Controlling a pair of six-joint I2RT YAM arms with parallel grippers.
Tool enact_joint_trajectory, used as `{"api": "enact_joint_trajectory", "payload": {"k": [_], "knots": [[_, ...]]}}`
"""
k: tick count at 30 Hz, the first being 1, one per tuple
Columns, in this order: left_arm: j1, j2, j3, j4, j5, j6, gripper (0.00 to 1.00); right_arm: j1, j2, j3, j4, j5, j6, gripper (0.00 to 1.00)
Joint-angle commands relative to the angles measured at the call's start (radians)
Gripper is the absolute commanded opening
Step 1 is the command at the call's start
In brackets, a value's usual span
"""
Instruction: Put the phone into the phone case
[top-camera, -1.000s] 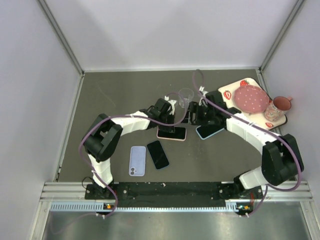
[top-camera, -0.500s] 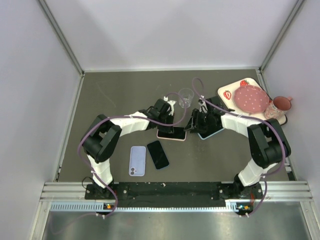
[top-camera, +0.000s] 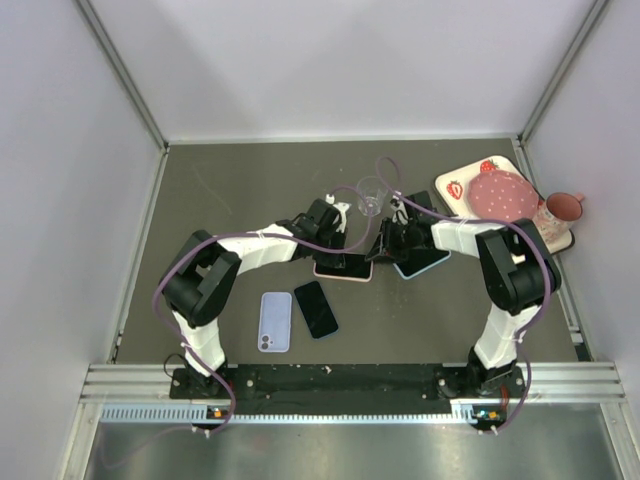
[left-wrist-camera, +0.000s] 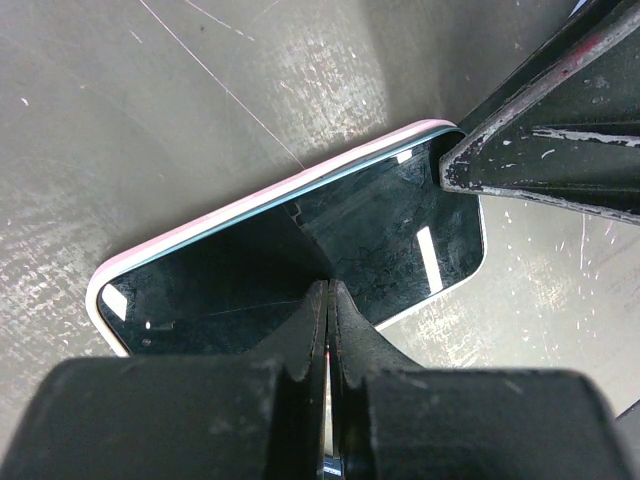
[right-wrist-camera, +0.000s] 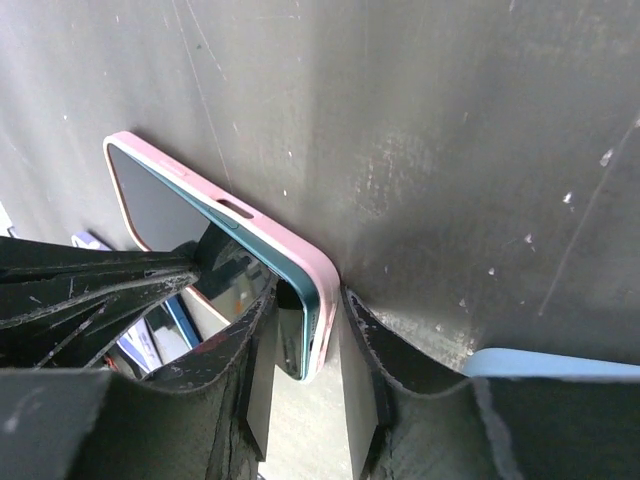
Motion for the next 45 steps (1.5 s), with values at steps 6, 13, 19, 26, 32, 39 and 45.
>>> {"api": "enact_joint_trajectory", "payload": {"k": [6, 13, 19, 26, 32, 39, 45], "knots": [[-0.011, 0.032, -0.051, -0.147, -0.071, 0.030, 0.00, 0.006, 0.082, 0.006, 0.000, 0.091, -0.022, 0.19], [-0.014, 0.038, -0.049, -0.149, -0.076, 0.030, 0.00, 0.020, 0.109, 0.024, -0.083, 0.171, -0.068, 0.13], [-0.014, 0.050, -0.037, -0.160, -0.103, 0.030, 0.00, 0.065, 0.136, 0.046, -0.133, 0.260, -0.095, 0.06], [-0.015, 0.038, -0.031, -0.169, -0.112, 0.035, 0.00, 0.117, 0.158, 0.095, -0.208, 0.387, -0.122, 0.01], [-0.015, 0.029, -0.029, -0.170, -0.125, 0.038, 0.00, 0.129, 0.195, 0.121, -0.270, 0.495, -0.147, 0.00], [-0.017, 0.018, -0.028, -0.174, -0.135, 0.038, 0.00, 0.213, 0.149, 0.118, -0.297, 0.723, -0.179, 0.00], [-0.018, 0.003, -0.031, -0.164, -0.146, 0.037, 0.00, 0.285, 0.096, 0.124, -0.302, 0.849, -0.194, 0.00]]}}
